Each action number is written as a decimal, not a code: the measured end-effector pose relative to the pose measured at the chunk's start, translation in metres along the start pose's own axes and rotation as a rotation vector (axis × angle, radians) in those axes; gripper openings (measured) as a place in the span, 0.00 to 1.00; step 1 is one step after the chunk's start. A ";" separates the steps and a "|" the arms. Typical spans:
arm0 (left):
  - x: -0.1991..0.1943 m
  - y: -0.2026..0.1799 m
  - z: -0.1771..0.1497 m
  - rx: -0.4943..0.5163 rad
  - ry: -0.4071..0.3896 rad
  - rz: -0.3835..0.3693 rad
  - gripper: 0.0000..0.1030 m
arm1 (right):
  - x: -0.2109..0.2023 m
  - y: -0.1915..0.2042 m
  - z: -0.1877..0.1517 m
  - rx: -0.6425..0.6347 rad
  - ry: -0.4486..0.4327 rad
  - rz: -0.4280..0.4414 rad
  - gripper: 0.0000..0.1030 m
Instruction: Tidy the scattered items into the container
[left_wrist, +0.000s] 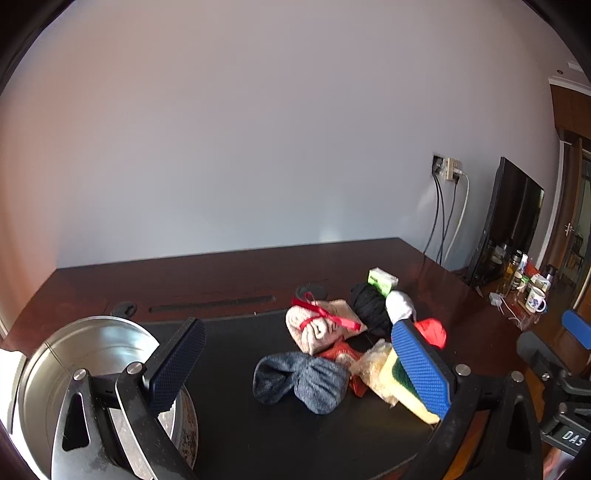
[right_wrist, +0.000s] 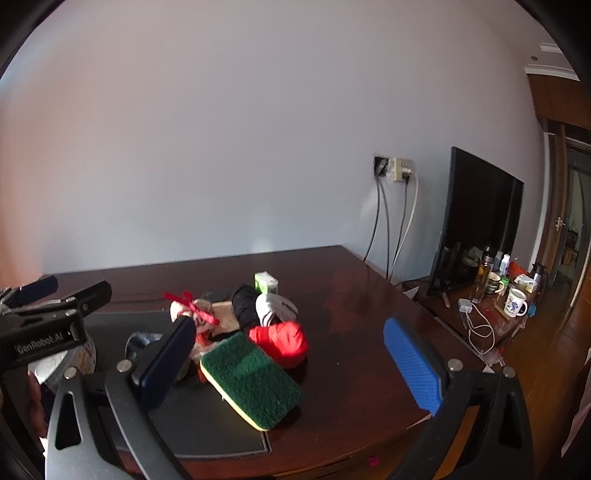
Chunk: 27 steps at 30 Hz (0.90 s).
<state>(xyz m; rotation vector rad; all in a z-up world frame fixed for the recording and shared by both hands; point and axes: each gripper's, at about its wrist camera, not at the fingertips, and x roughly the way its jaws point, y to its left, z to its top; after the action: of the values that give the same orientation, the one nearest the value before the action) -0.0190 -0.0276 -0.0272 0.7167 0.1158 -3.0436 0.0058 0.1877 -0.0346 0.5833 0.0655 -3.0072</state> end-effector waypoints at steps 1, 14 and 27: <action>-0.001 0.003 -0.003 -0.008 0.008 -0.009 0.99 | 0.002 -0.001 -0.003 -0.014 0.008 0.006 1.00; -0.001 0.030 -0.047 -0.179 0.176 -0.216 0.99 | 0.050 -0.011 -0.038 -0.075 0.135 0.160 1.00; 0.017 0.011 -0.058 -0.079 0.213 -0.230 0.99 | 0.093 0.005 -0.041 -0.172 0.234 0.410 1.00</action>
<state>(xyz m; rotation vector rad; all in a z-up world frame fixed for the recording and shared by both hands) -0.0080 -0.0340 -0.0868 1.0907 0.3424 -3.1407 -0.0646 0.1788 -0.1079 0.8137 0.1907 -2.5001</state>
